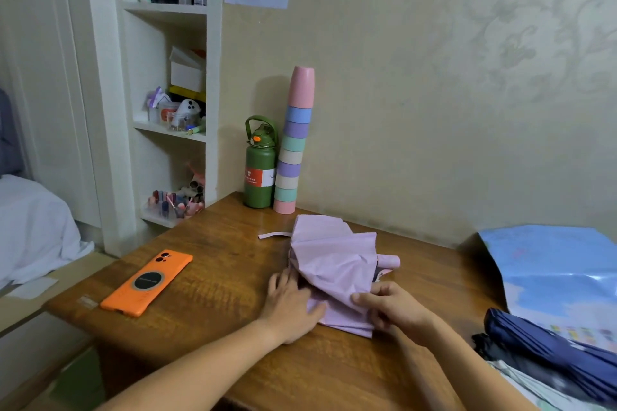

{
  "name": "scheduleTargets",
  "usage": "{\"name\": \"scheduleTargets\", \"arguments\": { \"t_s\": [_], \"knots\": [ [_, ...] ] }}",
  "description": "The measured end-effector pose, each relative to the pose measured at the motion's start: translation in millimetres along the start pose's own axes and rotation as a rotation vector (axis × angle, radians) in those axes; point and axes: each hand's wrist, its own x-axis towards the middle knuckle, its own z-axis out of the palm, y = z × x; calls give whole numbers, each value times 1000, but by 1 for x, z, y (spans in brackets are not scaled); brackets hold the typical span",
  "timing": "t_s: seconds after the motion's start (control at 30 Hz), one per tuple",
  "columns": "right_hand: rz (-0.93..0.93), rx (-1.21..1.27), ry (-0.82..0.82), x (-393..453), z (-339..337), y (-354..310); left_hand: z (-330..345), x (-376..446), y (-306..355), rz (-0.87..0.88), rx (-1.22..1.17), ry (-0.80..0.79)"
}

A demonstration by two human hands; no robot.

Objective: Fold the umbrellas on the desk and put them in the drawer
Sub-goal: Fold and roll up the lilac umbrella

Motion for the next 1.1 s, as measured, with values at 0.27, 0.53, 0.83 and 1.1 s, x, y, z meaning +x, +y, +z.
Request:
{"name": "scheduleTargets", "arguments": {
  "t_s": [0.27,0.53,0.83,1.1],
  "knots": [
    [100,-161,-30,-16,5,0,-20,-8,-11,-316,-770,414],
    [108,-190,27,-18,10,0,-43,-3,-19,-460,-1050,26],
    [124,-177,22,-17,8,0,-64,-1,-26,-459,-992,-120],
    [141,-178,15,-20,8,-3,-63,1,-22,-480,-972,-96]
  ]
}}
